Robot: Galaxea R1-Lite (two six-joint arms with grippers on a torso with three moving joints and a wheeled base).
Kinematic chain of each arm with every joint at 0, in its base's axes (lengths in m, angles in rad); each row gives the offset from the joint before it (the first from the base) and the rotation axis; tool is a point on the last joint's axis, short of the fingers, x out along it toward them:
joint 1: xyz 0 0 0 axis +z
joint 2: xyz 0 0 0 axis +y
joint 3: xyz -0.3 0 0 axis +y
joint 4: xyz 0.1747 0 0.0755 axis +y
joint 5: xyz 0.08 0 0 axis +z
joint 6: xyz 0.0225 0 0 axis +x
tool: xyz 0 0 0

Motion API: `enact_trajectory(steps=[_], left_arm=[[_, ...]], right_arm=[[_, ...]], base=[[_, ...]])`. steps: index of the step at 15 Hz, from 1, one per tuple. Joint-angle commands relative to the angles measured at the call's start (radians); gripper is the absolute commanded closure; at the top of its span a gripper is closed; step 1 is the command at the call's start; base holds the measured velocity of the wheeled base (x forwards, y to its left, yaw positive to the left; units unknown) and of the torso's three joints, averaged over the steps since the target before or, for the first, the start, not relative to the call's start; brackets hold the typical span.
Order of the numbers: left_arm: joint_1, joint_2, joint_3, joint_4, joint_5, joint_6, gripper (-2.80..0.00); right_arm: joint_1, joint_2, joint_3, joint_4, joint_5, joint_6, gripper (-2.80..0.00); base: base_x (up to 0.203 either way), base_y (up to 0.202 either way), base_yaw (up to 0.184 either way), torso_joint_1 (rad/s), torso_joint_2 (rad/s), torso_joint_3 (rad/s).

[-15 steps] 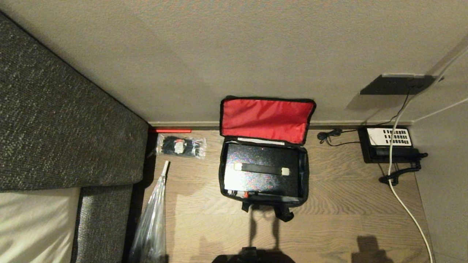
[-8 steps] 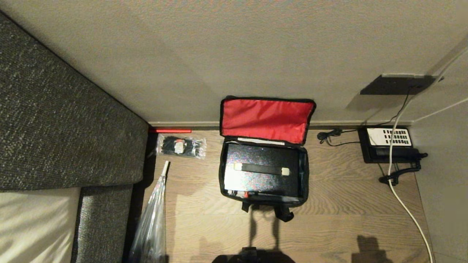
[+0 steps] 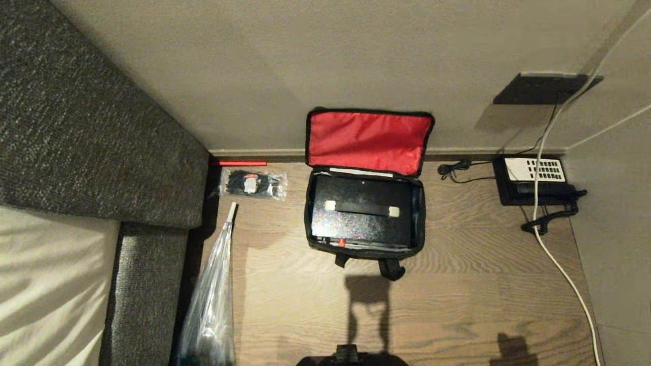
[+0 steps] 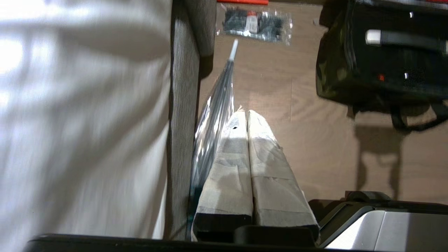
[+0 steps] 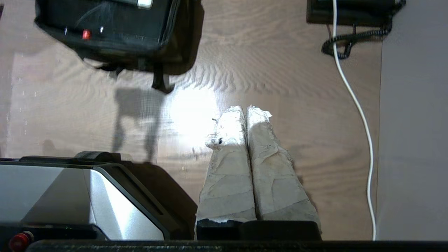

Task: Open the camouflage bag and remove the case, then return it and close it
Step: Grip the handle

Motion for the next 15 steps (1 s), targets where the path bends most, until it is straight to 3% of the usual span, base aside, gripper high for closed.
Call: enact_trajectory(steps=[1, 7, 15], left_arm=[[0.001, -0.002, 0.003, 0.000, 0.001, 0.000, 0.00], [0.001, -0.002, 0.002, -0.002, 0.001, 0.003, 0.00], [-0.001, -0.002, 0.003, -0.002, 0.002, -0.001, 0.00]], right_arm=[[0.000, 0.002, 0.000, 0.001, 0.000, 0.000, 0.00], [0.000, 0.002, 0.000, 0.001, -0.001, 0.000, 0.00], [0.000, 0.002, 0.000, 0.001, 0.000, 0.000, 0.00]], base=[[-0.129, 0.000, 0.000, -0.002, 0.00, -0.002], [0.000, 0.000, 0.000, 0.001, 0.00, 0.023], [0.000, 0.000, 0.000, 0.003, 0.00, 0.196]])
